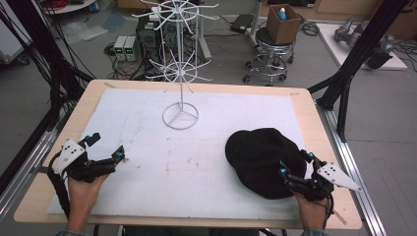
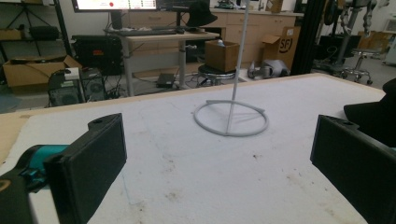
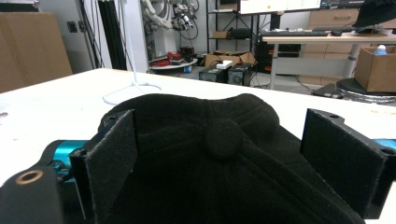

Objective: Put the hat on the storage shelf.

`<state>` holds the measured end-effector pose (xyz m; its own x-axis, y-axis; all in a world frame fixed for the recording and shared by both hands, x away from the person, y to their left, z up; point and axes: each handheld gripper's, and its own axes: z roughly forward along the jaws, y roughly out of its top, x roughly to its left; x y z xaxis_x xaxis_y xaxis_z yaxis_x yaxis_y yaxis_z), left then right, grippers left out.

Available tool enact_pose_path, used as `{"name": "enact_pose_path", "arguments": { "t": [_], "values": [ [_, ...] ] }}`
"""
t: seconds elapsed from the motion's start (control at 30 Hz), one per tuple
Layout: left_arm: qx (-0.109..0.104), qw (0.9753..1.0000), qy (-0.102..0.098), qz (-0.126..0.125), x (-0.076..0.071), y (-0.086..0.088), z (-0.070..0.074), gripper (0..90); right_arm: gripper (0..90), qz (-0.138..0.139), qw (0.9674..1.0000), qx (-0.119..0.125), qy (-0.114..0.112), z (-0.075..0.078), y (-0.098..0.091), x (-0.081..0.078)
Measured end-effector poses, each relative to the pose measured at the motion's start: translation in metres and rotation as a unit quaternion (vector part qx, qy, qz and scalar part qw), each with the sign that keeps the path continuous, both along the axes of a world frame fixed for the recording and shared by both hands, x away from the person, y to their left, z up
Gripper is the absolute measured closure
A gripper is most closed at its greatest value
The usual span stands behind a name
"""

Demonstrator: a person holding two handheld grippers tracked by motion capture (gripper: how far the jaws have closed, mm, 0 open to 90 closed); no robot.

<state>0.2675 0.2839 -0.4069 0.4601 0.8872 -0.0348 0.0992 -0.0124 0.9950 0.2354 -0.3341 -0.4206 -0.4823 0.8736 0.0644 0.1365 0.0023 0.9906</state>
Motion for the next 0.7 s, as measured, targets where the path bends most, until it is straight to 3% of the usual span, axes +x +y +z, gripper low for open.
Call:
{"name": "enact_pose_path", "arguments": {
  "t": [0.7],
  "values": [
    [-0.002, 1.0000, 0.005, 0.001, -0.0002, 0.0017, -0.0022, 3.9, 10.7, 0.001, 1.0000, 0.001, -0.003, 0.0029, 0.0040, 0.0025]
  ]
}}
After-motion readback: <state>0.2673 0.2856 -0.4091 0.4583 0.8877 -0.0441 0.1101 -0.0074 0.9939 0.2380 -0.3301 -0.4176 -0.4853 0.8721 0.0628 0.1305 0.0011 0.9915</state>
